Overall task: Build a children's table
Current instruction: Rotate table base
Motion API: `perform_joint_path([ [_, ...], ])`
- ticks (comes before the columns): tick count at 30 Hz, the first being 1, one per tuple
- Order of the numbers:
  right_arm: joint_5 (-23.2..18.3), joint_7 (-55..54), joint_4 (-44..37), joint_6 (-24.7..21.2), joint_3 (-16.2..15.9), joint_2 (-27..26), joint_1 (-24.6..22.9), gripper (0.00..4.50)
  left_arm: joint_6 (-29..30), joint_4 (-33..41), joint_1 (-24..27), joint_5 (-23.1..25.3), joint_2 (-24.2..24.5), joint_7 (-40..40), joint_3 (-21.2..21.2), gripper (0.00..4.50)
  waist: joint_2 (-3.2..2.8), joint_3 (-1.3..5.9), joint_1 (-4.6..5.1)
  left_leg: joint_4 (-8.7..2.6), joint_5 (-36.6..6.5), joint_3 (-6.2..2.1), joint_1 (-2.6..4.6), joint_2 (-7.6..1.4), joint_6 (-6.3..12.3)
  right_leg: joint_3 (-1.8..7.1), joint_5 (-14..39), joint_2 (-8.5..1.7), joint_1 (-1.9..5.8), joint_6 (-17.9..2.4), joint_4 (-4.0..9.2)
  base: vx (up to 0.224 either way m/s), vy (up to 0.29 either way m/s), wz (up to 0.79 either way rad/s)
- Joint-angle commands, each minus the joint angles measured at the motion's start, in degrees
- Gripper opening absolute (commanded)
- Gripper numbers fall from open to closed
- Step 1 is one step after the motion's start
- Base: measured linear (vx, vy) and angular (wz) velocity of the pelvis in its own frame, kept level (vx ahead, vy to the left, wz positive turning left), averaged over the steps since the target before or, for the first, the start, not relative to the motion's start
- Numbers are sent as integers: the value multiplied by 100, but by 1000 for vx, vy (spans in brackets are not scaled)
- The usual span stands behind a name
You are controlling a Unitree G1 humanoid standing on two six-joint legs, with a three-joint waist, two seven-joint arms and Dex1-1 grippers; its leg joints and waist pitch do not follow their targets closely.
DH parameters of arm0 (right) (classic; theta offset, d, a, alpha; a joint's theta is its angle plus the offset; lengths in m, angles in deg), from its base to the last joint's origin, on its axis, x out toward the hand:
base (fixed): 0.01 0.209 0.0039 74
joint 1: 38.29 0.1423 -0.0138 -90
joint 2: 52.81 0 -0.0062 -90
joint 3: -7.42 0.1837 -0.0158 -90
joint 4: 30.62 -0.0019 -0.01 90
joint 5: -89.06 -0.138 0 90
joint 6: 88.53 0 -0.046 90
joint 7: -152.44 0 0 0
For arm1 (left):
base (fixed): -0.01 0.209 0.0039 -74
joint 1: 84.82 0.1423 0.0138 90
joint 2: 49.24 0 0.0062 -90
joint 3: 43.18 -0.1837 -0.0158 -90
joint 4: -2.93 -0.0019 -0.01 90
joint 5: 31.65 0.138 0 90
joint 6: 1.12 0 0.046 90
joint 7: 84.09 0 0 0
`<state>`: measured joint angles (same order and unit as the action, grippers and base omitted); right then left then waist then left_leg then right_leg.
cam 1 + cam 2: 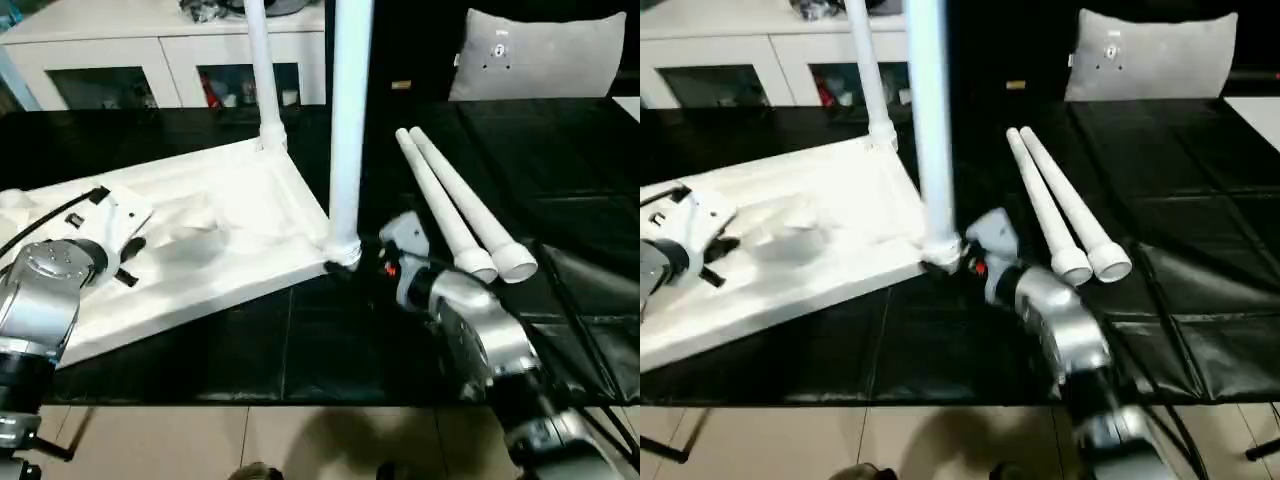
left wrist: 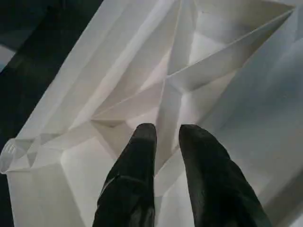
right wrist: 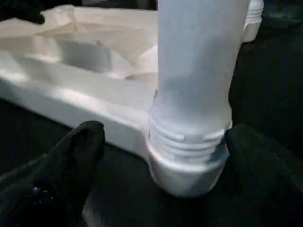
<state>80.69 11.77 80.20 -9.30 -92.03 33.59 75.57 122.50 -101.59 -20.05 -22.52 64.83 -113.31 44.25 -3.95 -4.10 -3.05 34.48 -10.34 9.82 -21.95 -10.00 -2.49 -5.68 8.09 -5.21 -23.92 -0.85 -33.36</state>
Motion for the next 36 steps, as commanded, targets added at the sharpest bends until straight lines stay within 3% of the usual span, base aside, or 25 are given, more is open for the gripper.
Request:
perform_joint_path([
  [1,-3,214,-620,-316,-138,231,-144,450,-41,60,-37,0,-57,-73,-54,105,-57,404,-10,-492,-2070,-156,117,-257,36,273,2053,-312,289,-962,394,0,0,0],
  [7,-388,873,-1521,-919,-70,800,-401,450,-147,666,177,-467,-307,-516,-121,105,-5,399,-83,-477,-1846,-139,109,-276,149,297,2016,-354,304,-1004,397,0,0,0],
  [8,-468,1074,-1748,-1042,-71,1020,-473,450,-155,866,253,-636,-382,-601,-58,105,30,385,-107,-485,-1736,-131,85,-292,200,305,1951,-343,300,-1010,383,0,0,0],
  [9,-653,1344,-2018,-1218,-46,1256,-563,450,-432,1150,333,-1110,-578,-840,155,105,61,383,-103,-480,-1699,-128,70,-286,218,303,1956,-344,317,-1012,384,0,0,0],
  [11,-802,1517,-2223,-1334,-20,1397,-626,450,-486,1366,401,-1421,-706,-978,311,105,46,375,-146,-469,-1675,-119,78,-289,261,309,2092,-367,303,-1007,405,0,0,0],
  [13,-961,1673,-2367,-1403,7,1471,-646,450,-570,1627,554,-1663,-734,-1180,366,105,108,356,-138,-473,-1720,-121,55,-278,293,293,2369,-372,310,-916,426,0,0,0],
  [14,-1038,1741,-2414,-1436,20,1478,-639,450,-662,1767,652,-1794,-730,-1332,369,105,105,345,-126,-481,-1757,-126,53,-271,300,281,2588,-361,299,-804,458,0,0,0],
  [15,-1037,1743,-2428,-1457,22,1448,-594,450,-550,1990,797,-1952,-714,-1514,372,105,151,325,-101,-486,-1794,-118,63,-276,295,288,2700,-368,281,-766,480,0,0,0],
  [17,-952,1689,-2239,-1398,0,1333,-436,450,-336,2403,1089,-2194,-592,-1891,267,122,150,294,-45,-505,-1853,-137,51,-278,263,287,3002,-377,265,-711,492,0,0,0],
  [18,-920,1676,-2164,-1361,-32,1312,-372,450,-238,2602,1231,-2296,-518,-2059,209,133,130,288,-25,-499,-1956,-136,88,-273,237,282,3166,-348,223,-642,520,0,0,0],
  [20,-947,1711,-2097,-1367,-66,1298,-306,450,-138,2843,1407,-2451,-412,-2256,136,139,127,267,-18,-519,-2051,-151,101,-284,181,289,3112,-336,207,-647,504,0,0,0],
  [22,-865,1886,-1421,-1057,-175,1094,105,450,345,3452,1832,-2766,-95,-2606,-121,167,124,252,4,-531,-2271,-175,110,-295,96,290,3098,-355,195,-726,461,0,0,0],
  [23,-848,1931,-1245,-976,-198,1034,214,450,424,3552,1912,-2796,-36,-2627,-158,167,141,204,33,-552,-2435,-178,93,-289,90,279,3178,-337,186,-744,478,0,0,0],
  [25,-901,2070,-1017,-932,-234,936,373,450,459,3687,2043,-2814,35,-2616,-176,174,150,180,9,-543,-2492,-155,163,-287,53,317,3170,-327,134,-734,518,0,0,0],
  [27,-958,2298,-648,-858,-277,766,613,450,546,3874,2212,-2767,109,-2544,-182,174,164,174,-11,-563,-2467,-170,118,-295,47,315,3038,-330,177,-769,481,0,0,0],
  [30,-946,2473,-203,-719,-309,603,858,450,670,4072,2366,-2761,160,-2502,-164,210,152,163,-53,-574,-2449,-161,150,-318,3,342,2862,-334,158,-850,467,0,0,0],
  [32,-914,2553,140,-567,-317,511,1022,450,816,4250,2480,-2853,197,-2429,-101,218,206,135,-77,-595,-2365,-157,110,-322,-13,347,2617,-332,181,-957,433,0,0,0],
  [34,-890,2532,224,-521,-311,494,1061,450,841,4282,2500,-2864,207,-2416,-93,236,181,134,-86,-593,-2274,-155,106,-324,-25,355,2412,-335,196,-1059,399,0,0,0],
  [35,-659,2255,858,-155,-258,397,1360,450,986,4489,2647,-2907,276,-2314,-30,253,238,119,-86,-589,-2263,-150,97,-324,-27,364,2328,-350,185,-1132,371,0,0,0],
  [36,-659,2255,858,-155,-258,397,1360,450,986,4489,2647,-2907,276,-2314,-30,262,215,116,-82,-594,-2274,-168,77,-328,-50,359,2352,-370,201,-1193,352,0,0,0],
])
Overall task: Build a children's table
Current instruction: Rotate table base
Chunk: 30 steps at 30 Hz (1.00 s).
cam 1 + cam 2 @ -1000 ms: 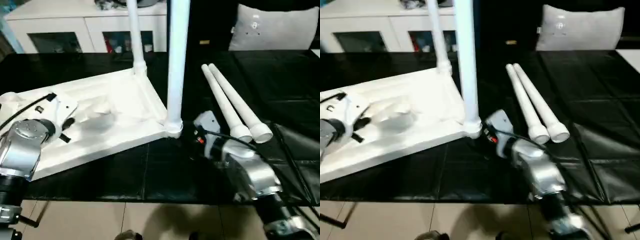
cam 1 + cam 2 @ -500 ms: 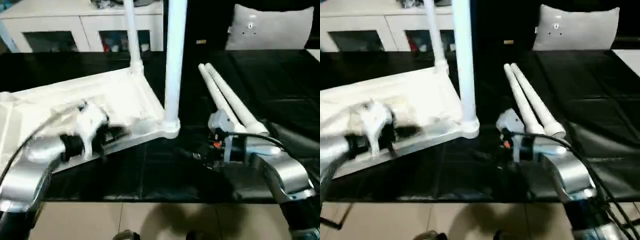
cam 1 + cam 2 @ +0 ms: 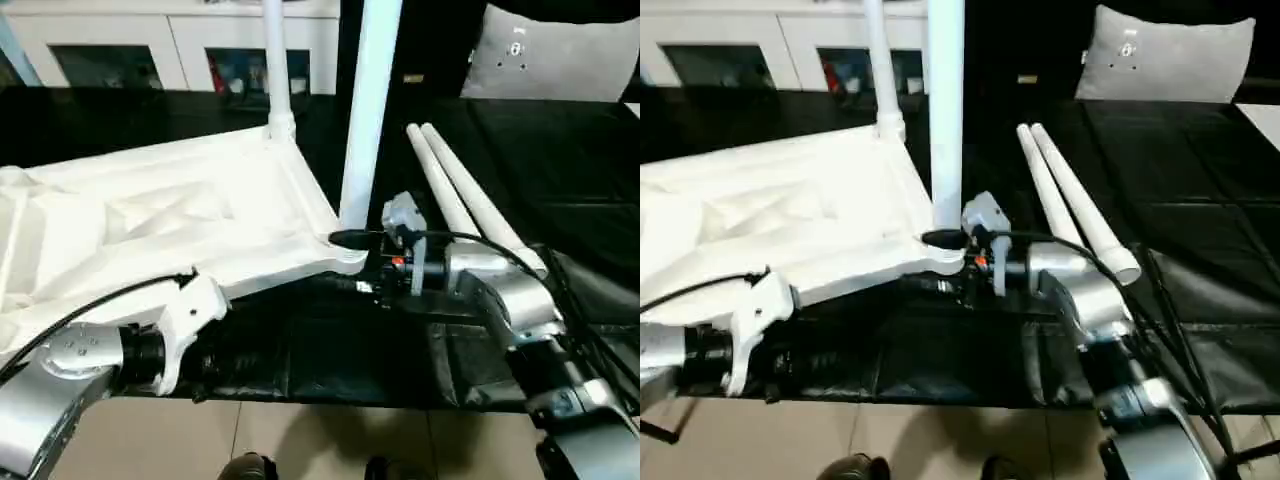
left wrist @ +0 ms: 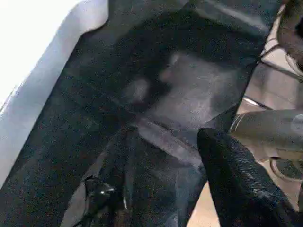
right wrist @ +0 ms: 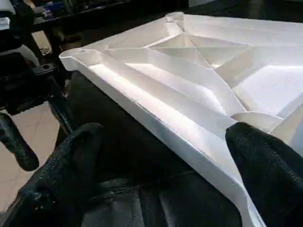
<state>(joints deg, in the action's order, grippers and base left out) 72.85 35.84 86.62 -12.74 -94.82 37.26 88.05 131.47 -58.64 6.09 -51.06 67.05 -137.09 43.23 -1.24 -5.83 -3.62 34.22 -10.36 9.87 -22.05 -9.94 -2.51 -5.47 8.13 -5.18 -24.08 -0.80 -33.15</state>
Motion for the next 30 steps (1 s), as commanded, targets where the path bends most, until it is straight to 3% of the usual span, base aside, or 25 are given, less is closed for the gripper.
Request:
perform_joint_path([
  [1,234,-305,458,337,45,1,228,450,128,263,90,-52,77,103,101,262,-36,272,-28,-572,-2253,-156,97,-325,-44,338,2422,-364,218,-1157,365,0,0,0],
  [5,434,-606,1157,697,182,26,565,450,156,348,202,8,132,190,150,309,-31,236,-26,-562,-2316,-149,119,-322,-59,347,2605,-374,208,-1142,384,0,0,0],
  [9,580,-1002,2247,1175,387,117,1146,450,210,380,184,26,135,252,159,345,-65,232,-47,-559,-2402,-153,136,-333,-112,341,2576,-373,200,-1208,364,0,0,0],
  [10,627,-1432,2692,1388,502,140,1404,450,209,379,153,28,134,271,144,350,-60,227,-53,-553,-2411,-147,141,-329,-114,346,2533,-376,204,-1247,371,0,0,0],
  [11,632,-2196,3151,1614,701,172,1690,450,175,338,87,55,98,320,125,350,-94,249,-74,-545,-2372,-147,151,-330,-160,340,2458,-377,204,-1302,351,0,0,0],
  [14,583,-2897,3583,1808,939,199,1959,450,117,281,0,102,53,397,100,375,-83,248,-127,-527,-2310,-112,187,-317,-219,344,2299,-359,181,-1368,342,0,0,0],
  [15,486,-3108,3795,1874,1107,209,2090,450,66,235,-72,147,19,477,81,394,-57,277,-147,-519,-2179,-106,171,-316,-179,346,2161,-365,212,-1383,313,0,0,0],
  [17,403,-2999,3860,1887,1204,178,2134,450,48,202,-140,147,-35,565,110,399,-70,300,-162,-505,-1982,-102,129,-306,-86,334,1883,-352,251,-1409,274,0,0,0],
  [21,410,-2456,3652,1908,1107,34,1990,450,14,130,-224,164,-96,654,156,439,-32,370,-116,-447,-1389,-87,37,-286,162,327,1260,-356,345,-1592,188,0,0,0],
  [25,470,-1909,3620,2172,979,-188,1829,450,-74,-74,-452,240,-224,902,251,448,-8,407,-115,-371,-935,-48,29,-282,448,338,1015,-364,332,-1749,161,0,0,0],
  [26,470,-1841,3575,2200,972,-243,1768,450,-86,-160,-542,276,-272,1001,287,448,-21,396,-123,-370,-956,-54,26,-296,458,334,1131,-366,326,-1741,162,0,0,0],
  [30,312,-1709,2459,1589,726,-426,1065,450,-90,-651,-942,567,-398,1478,403,448,-30,405,-158,-386,-1170,-71,75,-302,319,329,1537,-333,305,-1509,186,0,0,0],
])
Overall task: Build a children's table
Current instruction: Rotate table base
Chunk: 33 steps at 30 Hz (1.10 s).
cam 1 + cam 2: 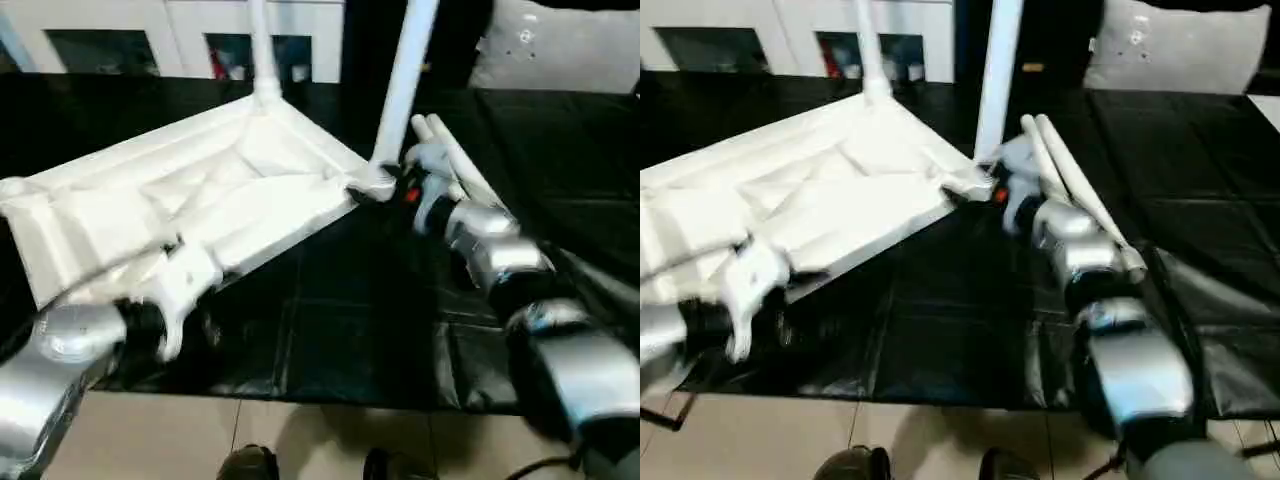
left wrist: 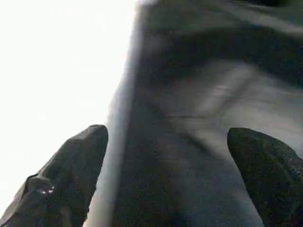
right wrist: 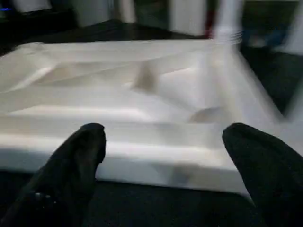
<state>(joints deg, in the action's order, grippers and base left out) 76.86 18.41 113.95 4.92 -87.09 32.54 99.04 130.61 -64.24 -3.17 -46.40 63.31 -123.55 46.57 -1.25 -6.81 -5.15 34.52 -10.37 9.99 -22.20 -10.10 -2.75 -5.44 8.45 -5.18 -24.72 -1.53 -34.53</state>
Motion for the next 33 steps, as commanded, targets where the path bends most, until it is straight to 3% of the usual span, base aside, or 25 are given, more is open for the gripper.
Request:
perform_joint_path([
  [1,-97,29,-382,-235,-71,29,-102,450,0,-142,-54,130,-35,178,78,448,-31,499,-12,-433,-1301,-90,100,-288,269,323,1686,-332,362,-1378,350,0,0,0],
  [3,-136,-210,-1195,-662,-304,-95,-627,450,-8,-623,-366,407,-143,690,177,448,-106,488,-15,-444,-1473,-94,119,-290,157,326,1823,-309,340,-1291,373,0,0,0],
  [4,-133,-314,-1466,-824,-391,-144,-820,450,36,-820,-498,491,-204,923,251,448,-90,498,-12,-448,-1618,-106,152,-283,66,325,1881,-302,322,-1206,368,0,0,0],
  [5,-99,-410,-1721,-946,-503,-180,-1011,450,59,-1031,-631,586,-249,1163,334,448,-90,517,4,-466,-1661,-131,113,-277,8,315,1915,-325,369,-1137,360,0,0,0],
  [7,-17,-450,-1856,-984,-558,-221,-1137,450,66,-1202,-733,661,-262,1333,394,448,-67,521,6,-468,-1705,-131,135,-267,-32,321,1932,-322,345,-1073,394,0,0,0],
  [8,65,-567,-1944,-1078,-594,-286,-1248,450,65,-1484,-877,750,-246,1505,445,448,-80,536,11,-462,-1613,-143,101,-262,-41,321,1869,-333,376,-1091,375,0,0,0],
  [9,335,-755,-2075,-1205,-621,-406,-1416,450,-58,-2113,-1154,955,-178,1757,433,448,-112,551,3,-452,-1600,-135,129,-257,-44,321,1843,-330,352,-1100,378,0,0,0],
  [10,428,-868,-2217,-1377,-654,-429,-1497,450,-133,-2370,-1254,1039,-156,1817,410,448,-89,546,13,-440,-1567,-120,135,-226,-38,322,1802,-302,328,-1061,394,0,0,0],
  [11,478,-930,-2311,-1489,-676,-434,-1541,450,-182,-2513,-1309,1087,-147,1842,391,448,-102,566,9,-446,-1496,-142,112,-227,-54,318,1756,-317,372,-1025,375,0,0,0],
  [15,429,-1199,-2828,-1966,-789,-493,-1729,450,-517,-3365,-1614,1333,-71,2070,319,448,-116,584,0,-442,-1396,-143,128,-240,-53,321,1500,-317,354,-1061,367,0,0,0],
  [19,494,-1447,-3091,-2204,-895,-551,-1785,450,-1266,-4663,-2048,1780,112,2524,197,448,-136,619,-10,-440,-1435,-165,134,-233,-109,314,1318,-330,372,-1030,339,0,0,0],
  [21,569,-1477,-3076,-2228,-890,-579,-1768,450,-1385,-4830,-2119,1848,140,2471,108,448,-134,615,-4,-445,-1439,-164,129,-244,-136,316,1267,-334,364,-1067,335,0,0,0],
  [24,816,-1658,-2879,-2347,-916,-681,-1631,450,-1660,-5414,-2286,1966,94,1741,-329,448,-150,622,-17,-445,-1493,-158,152,-249,-206,327,1278,-356,354,-1131,341,0,0,0],
  [26,854,-1777,-2720,-2441,-929,-720,-1546,450,-1600,-5387,-2244,1945,86,1417,-478,448,-191,627,-16,-451,-1590,-167,151,-268,-291,336,1266,-382,361,-1209,313,0,0,0],
  [30,981,-1934,-2288,-2499,-1089,-780,-1389,450,-1532,-5222,-2153,1900,169,668,-833,448,-168,602,-3,-462,-1759,-157,166,-266,-313,345,1450,-397,351,-1246,353,0,0,0],
  [33,1072,-2196,-1622,-2378,-978,-985,-1173,450,-1465,-4938,-2074,1780,305,79,-1008,448,-173,605,13,-474,-1907,-175,162,-280,-340,349,1702,-434,362,-1198,364,0,0,0],
])
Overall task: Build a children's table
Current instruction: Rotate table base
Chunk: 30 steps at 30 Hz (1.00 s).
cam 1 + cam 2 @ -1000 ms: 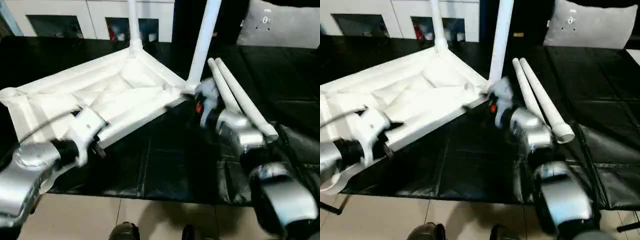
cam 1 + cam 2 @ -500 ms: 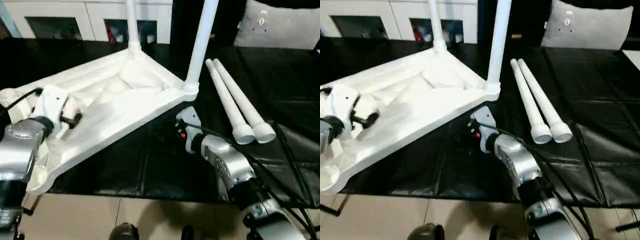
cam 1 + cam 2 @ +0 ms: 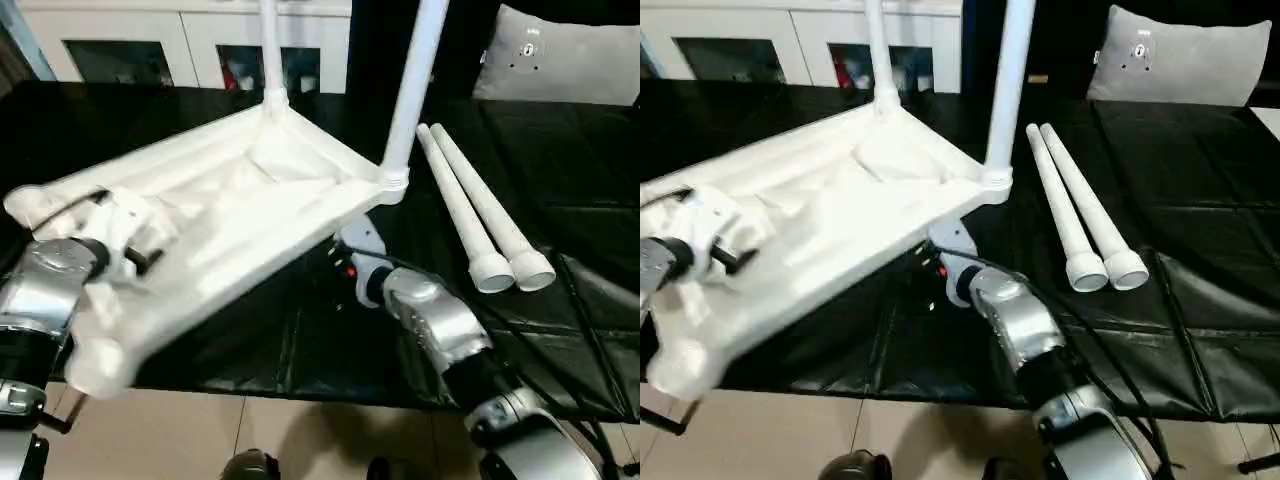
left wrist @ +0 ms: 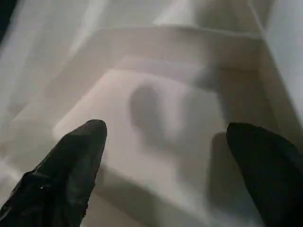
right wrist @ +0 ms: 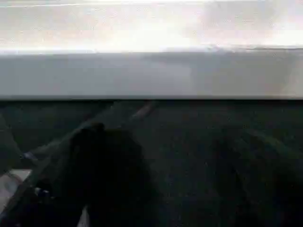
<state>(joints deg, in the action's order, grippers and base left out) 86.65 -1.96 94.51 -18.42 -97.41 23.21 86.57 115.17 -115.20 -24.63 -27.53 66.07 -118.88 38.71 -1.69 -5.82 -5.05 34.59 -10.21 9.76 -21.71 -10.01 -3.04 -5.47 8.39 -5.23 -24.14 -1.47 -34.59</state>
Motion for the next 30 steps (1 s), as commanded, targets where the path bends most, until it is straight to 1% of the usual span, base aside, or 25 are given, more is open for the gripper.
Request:
perform_joint_path([
  [1,105,-222,439,-7,88,-89,127,450,85,266,101,-150,74,-540,-261,448,-143,479,28,-497,-2082,-156,128,-291,-334,346,1924,-417,288,-1184,390,0,0,0],
  [2,121,-284,553,29,125,-127,182,450,83,366,125,-188,119,-699,-301,448,-126,467,25,-504,-2169,-156,144,-293,-354,344,2040,-414,280,-1154,408,0,0,0],
  [3,143,-397,766,104,205,-193,297,450,110,636,199,-271,245,-1092,-417,448,-107,460,30,-513,-2299,-169,159,-301,-377,353,2236,-440,282,-1123,423,0,0,0],
  [4,143,-397,766,104,205,-193,297,450,110,636,199,-271,245,-1092,-417,448,-132,446,38,-528,-2405,-179,159,-306,-402,348,2347,-427,273,-1095,421,0,0,0],
  [5,105,-520,962,224,325,-247,456,450,216,1125,352,-457,419,-1680,-576,448,-125,439,41,-530,-2535,-180,196,-305,-425,353,2484,-433,260,-1037,449,0,0,0],
  [6,70,-570,1019,283,383,-265,523,450,274,1385,439,-577,500,-1950,-650,448,-138,462,32,-526,-2530,-198,205,-326,-452,363,2457,-465,267,-1059,425,0,0,0],
  [7,40,-600,1070,347,430,-275,586,450,229,1597,517,-669,548,-2199,-701,448,-124,429,41,-545,-2577,-195,195,-324,-447,358,2526,-440,257,-1066,434,0,0,0],
  [8,21,-608,1110,423,462,-274,645,450,318,1813,589,-820,563,-2393,-732,448,-136,415,42,-548,-2653,-195,203,-321,-459,362,2596,-440,246,-1060,445,0,0,0],
  [9,9,-601,1178,465,475,-267,706,450,384,1974,643,-926,570,-2568,-767,448,-125,421,56,-547,-2721,-189,222,-315,-486,360,2634,-432,243,-1056,443,0,0,0],
  [10,16,-593,1234,489,472,-249,760,450,360,2136,709,-1014,585,-2740,-820,448,-132,439,54,-541,-2682,-182,237,-312,-494,363,2548,-431,247,-1081,439,0,0,0],
  [11,23,-587,1271,499,467,-238,793,450,340,2231,749,-1063,596,-2840,-855,448,-131,432,60,-547,-2647,-172,216,-305,-486,361,2445,-409,258,-1099,432,0,0,0],
  [12,35,-576,1300,519,464,-210,833,450,402,2326,775,-1137,568,-2892,-883,448,-128,441,57,-546,-2627,-169,215,-303,-487,363,2388,-409,262,-1109,417,0,0,0],
  [14,76,-553,1555,655,551,-156,1042,450,530,2591,817,-1269,426,-3052,-1014,448,-117,473,101,-528,-2386,-149,184,-285,-454,365,2091,-403,297,-1204,374,0,0,0],
  [16,96,-555,1623,690,570,-129,1099,450,525,2618,792,-1260,337,-3072,-1088,448,-93,476,129,-503,-2187,-128,156,-264,-382,371,1995,-400,314,-1253,368,0,0,0],
  [17,96,-555,1623,690,570,-129,1099,450,525,2618,792,-1260,337,-3072,-1088,448,-84,479,145,-490,-2037,-127,132,-255,-333,370,1980,-402,337,-1243,368,0,0,0],
  [18,108,-568,1679,723,594,-122,1131,450,544,2647,787,-1254,298,-3077,-1103,448,-77,483,151,-483,-1966,-115,129,-252,-309,375,1958,-399,335,-1232,368,0,0,0],
  [19,136,-619,1764,802,652,-79,1201,450,319,2360,615,-963,-18,-2704,-1127,448,-75,494,161,-477,-1804,-115,102,-247,-272,370,1868,-393,357,-1236,347,0,0,0],
  [20,136,-619,1764,802,652,-79,1201,450,319,2360,615,-963,-18,-2704,-1127,448,-72,497,174,-472,-1746,-104,103,-245,-250,368,1823,-372,351,-1229,353,0,0,0],
  [21,146,-638,1790,830,672,-60,1224,450,214,2200,530,-820,-161,-2510,-1127,448,-73,501,153,-455,-1676,-92,132,-243,-226,368,1807,-371,342,-1232,365,0,0,0],
  [22,145,-665,1761,835,716,-24,1229,450,-4,1857,354,-626,-406,-2110,-1091,448,-85,496,148,-457,-1680,-93,127,-241,-215,357,1866,-355,343,-1207,371,0,0,0],
  [23,144,-682,1732,826,734,-5,1221,450,-74,1704,274,-563,-511,-1931,-1064,448,-76,480,152,-460,-1787,-81,141,-227,-212,346,2026,-324,324,-1125,408,0,0,0],
  [24,142,-694,1708,817,746,8,1213,450,-118,1608,223,-528,-577,-1814,-1045,448,-86,491,130,-458,-1834,-93,164,-235,-233,342,2087,-340,323,-1099,408,0,0,0],
  [25,139,-744,1630,785,778,53,1189,450,-239,1394,105,-456,-712,-1565,-1003,448,-79,479,140,-474,-1909,-107,141,-237,-242,334,2172,-338,335,-1063,415,0,0,0],
  [28,16,-755,1396,649,957,197,1129,450,-471,1068,-110,-296,-868,-1066,-978,448,-73,485,152,-478,-2029,-128,140,-241,-250,322,2268,-343,339,-981,419,0,0,0],
  [30,10,-756,1184,639,1003,302,1062,450,-590,934,-181,-218,-921,-883,-972,448,-57,490,150,-470,-1963,-121,130,-228,-206,318,2290,-336,351,-923,441,0,0,0],
])
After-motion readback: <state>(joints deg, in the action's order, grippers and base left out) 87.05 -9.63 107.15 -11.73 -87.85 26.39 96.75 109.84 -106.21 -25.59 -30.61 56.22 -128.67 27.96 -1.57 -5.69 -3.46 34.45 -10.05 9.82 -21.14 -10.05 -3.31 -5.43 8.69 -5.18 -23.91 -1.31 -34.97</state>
